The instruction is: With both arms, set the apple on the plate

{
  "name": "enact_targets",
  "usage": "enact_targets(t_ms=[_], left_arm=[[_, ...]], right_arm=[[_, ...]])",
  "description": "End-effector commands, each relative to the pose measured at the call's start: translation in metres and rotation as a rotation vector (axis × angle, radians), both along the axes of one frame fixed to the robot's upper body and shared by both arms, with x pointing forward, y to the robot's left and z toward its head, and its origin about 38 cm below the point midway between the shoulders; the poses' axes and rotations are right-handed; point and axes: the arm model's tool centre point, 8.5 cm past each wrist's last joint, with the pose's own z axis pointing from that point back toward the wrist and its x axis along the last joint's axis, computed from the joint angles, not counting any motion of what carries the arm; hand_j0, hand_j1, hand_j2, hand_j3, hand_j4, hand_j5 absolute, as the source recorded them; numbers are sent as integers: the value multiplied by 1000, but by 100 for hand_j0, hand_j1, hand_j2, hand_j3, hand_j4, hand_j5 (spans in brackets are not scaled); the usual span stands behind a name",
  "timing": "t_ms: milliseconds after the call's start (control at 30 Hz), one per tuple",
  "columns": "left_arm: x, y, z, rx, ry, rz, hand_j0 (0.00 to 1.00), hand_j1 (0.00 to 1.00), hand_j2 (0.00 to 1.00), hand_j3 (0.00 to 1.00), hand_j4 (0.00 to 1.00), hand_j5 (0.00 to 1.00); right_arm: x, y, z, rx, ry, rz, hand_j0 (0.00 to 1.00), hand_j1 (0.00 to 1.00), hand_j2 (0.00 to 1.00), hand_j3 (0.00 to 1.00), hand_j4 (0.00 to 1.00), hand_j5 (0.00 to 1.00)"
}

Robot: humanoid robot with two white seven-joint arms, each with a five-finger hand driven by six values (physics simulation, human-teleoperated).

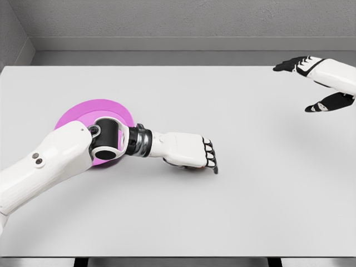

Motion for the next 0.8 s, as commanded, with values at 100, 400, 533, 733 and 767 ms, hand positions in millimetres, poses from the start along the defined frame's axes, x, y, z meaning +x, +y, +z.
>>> enact_targets(t_ms=[100,400,533,733,767], left_arm=[[0,0,0,-3,4,2,67,67,67,67,67,67],[0,-1,2,-3,0,-2,58,58,58,58,58,58],[0,0,3,-3,-2,-2,55,55,55,55,55,55],[2,0,15,-15,-24,-9,52,52,52,52,52,52],[4,2,18,-15,-31,-5,52,52,52,52,52,52]], right_arm=[[0,0,1,7,2,-1,100,100,100,100,100,100],[0,0,1,7,2,-1,100,100,100,100,100,100],[0,-1,1,5,2,-2,100,100,100,100,100,100],[0,0,0,5,2,-1,100,100,100,100,100,100],[0,0,0,5,2,-1,100,100,100,100,100,100]])
